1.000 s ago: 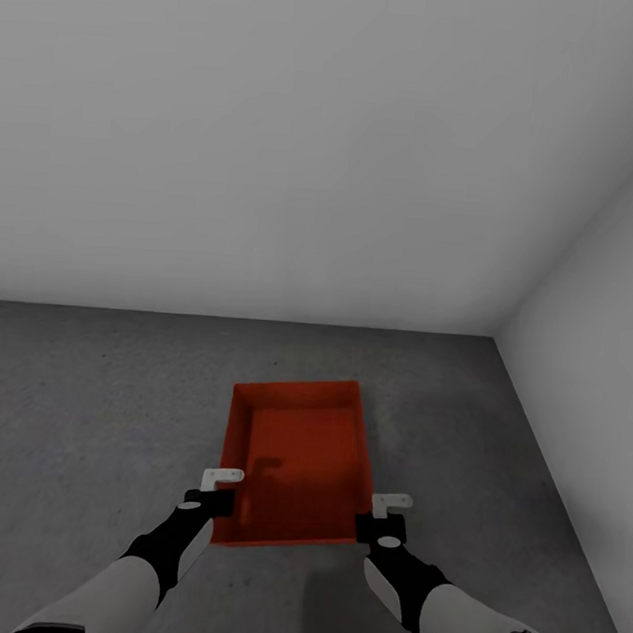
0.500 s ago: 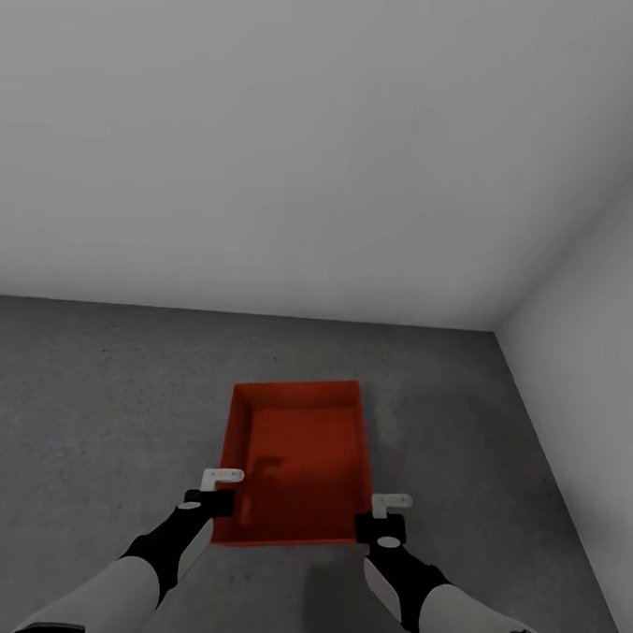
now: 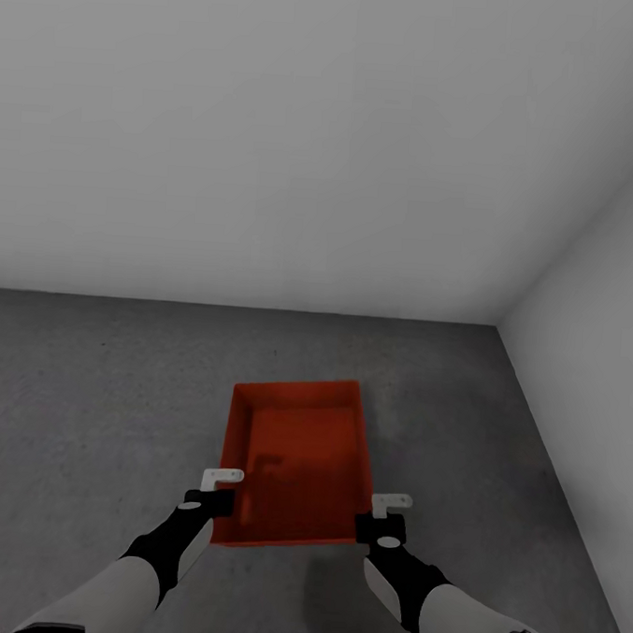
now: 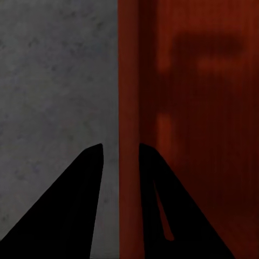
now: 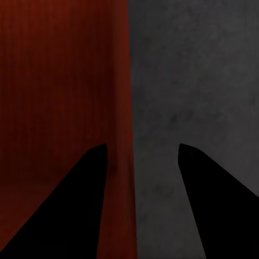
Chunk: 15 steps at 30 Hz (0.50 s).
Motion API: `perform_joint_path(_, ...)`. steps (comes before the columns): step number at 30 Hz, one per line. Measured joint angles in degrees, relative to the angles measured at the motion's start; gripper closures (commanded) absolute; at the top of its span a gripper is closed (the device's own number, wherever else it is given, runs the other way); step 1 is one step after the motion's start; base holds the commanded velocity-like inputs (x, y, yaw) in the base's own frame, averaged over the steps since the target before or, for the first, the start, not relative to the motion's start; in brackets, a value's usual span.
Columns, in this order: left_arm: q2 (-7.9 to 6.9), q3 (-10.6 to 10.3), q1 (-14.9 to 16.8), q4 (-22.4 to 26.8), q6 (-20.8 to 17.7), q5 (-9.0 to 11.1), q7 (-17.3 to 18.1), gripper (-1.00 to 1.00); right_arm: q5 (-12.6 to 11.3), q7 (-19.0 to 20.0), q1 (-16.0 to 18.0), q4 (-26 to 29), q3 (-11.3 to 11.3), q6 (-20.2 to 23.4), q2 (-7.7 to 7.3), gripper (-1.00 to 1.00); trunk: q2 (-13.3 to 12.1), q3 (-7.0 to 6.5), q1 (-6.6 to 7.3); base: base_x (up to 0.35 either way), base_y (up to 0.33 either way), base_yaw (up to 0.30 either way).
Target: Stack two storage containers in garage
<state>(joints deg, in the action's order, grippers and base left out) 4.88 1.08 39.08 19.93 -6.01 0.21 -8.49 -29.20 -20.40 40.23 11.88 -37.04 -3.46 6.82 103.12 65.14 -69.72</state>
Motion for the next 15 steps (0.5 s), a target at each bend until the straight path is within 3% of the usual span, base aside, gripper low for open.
perform_joint_path(15, 0.01, -0.2, 0.0, 0.0, -0.3, 0.3, -0.2, 1.00, -0.1, 0.1, 0.0, 0.1, 0.0, 0.3, -0.05, 1.00, 0.0, 0.43, 0.00, 0.000, 0.000, 0.000)
